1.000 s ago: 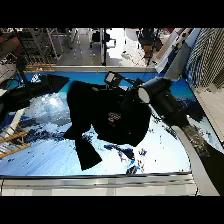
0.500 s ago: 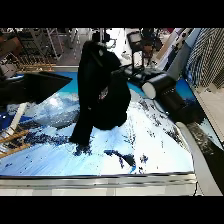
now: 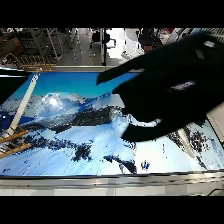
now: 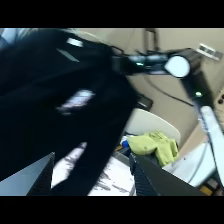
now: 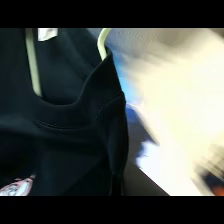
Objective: Fold the clothes and pants, and hang the long-sleeved shirts on hangers.
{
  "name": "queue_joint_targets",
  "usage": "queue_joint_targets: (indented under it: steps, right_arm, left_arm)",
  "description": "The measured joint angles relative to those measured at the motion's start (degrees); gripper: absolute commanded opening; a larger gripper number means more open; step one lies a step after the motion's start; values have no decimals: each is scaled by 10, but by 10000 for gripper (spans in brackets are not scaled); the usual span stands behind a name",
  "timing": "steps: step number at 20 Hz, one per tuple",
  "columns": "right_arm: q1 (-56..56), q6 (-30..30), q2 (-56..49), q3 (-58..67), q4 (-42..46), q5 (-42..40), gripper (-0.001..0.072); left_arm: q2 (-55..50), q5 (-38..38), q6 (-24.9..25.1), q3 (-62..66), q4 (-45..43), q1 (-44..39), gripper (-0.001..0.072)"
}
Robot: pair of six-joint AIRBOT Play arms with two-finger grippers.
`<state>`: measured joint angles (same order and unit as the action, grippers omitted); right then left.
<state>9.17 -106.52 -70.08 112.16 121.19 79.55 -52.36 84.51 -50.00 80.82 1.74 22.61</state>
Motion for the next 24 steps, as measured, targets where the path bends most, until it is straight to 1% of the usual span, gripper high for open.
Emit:
queue_joint_targets:
  steps: [2,3,5,8,12,13,15,17,19,20,21,22,23,24]
  right_arm:
    - [117,0,12,26,56,58,13]
    - [178,0,17,46,76,69,13]
    - [286,-6,21,80,100,58,14]
    - [424,-19,21,99,117,-5,15]
    - [563,-34,21,89,128,-182,15]
    - [591,-36,20,81,126,-211,15]
    - [651,-59,10,67,123,-265,15]
    - [699,-82,-3,60,127,-275,17]
    - [730,-90,-18,56,118,-254,18]
    - [739,-92,-22,54,115,-247,34]
    - [747,-96,-23,53,113,-242,248]
    - [752,-100,-21,53,106,-245,568]
    - [755,-101,-17,52,87,-244,683]
    - [758,-101,-12,51,65,-243,673]
  left_arm:
    - [-18,12,-2,0,0,12,508]
    - [-28,21,-2,0,0,15,507]
    - [-48,43,-2,0,0,19,502]
    - [-69,70,-2,0,0,22,503]
    - [-78,88,-2,0,0,23,502]
    - [-79,90,-2,0,0,23,502]
    - [-81,92,-2,0,0,23,501]
    - [-81,94,-2,0,0,23,501]
    - [-81,94,-10,0,1,23,502]
    - [-81,94,-15,0,1,23,502]
    - [-81,95,-18,0,1,23,502]
    - [-81,96,-22,0,1,23,502]
    - [-81,96,-24,0,1,23,503]
    - [-81,96,-25,0,1,23,503]
